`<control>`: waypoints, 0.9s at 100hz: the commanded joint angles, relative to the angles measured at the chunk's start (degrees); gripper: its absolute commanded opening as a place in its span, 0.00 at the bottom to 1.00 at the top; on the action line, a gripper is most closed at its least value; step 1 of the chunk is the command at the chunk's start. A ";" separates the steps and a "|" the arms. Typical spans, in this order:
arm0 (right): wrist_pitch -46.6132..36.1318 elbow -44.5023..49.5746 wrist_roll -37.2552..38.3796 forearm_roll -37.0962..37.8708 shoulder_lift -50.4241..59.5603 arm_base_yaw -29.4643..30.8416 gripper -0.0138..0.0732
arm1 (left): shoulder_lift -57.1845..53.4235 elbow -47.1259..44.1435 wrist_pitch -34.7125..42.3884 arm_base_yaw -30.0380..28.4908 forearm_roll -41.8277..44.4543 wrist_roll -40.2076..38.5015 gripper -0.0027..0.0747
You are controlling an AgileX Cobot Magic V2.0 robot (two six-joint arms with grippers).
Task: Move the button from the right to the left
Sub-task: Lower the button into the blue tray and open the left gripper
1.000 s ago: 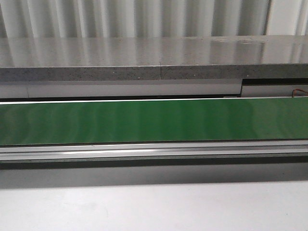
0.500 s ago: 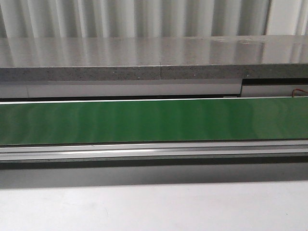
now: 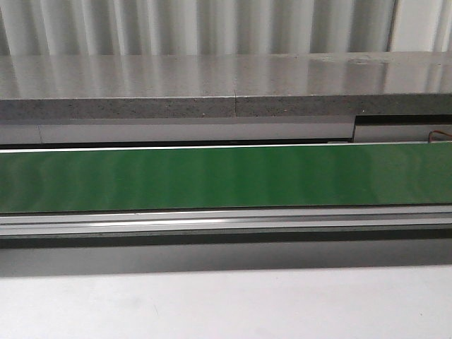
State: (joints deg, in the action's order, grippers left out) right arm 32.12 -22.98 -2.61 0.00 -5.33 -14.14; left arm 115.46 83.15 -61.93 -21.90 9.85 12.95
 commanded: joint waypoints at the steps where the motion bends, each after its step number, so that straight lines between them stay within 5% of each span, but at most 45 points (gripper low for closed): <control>1: -4.51 -1.31 -0.27 0.55 -0.69 0.04 0.08 | -2.45 1.46 0.43 -0.04 0.41 0.16 0.15; 18: -4.51 -1.31 -0.27 0.55 -0.69 0.04 0.08 | -2.45 1.46 0.63 -0.04 0.67 0.16 0.64; 30: -4.51 -1.31 -0.27 0.55 -0.69 0.04 0.08 | -2.45 1.46 0.79 -0.04 0.94 0.16 0.75; 59: -4.51 -1.31 -0.27 0.55 -0.69 0.04 0.08 | -7.67 1.46 3.67 -0.04 -0.34 0.16 0.61; 90: -4.51 -1.31 -0.27 0.55 -0.69 0.04 0.08 | -20.10 1.46 5.98 0.09 -12.22 0.16 0.04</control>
State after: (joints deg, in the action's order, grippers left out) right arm 32.12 -22.98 -2.45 0.00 -5.33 -14.14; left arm 101.31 83.16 -57.88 -21.90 3.12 13.25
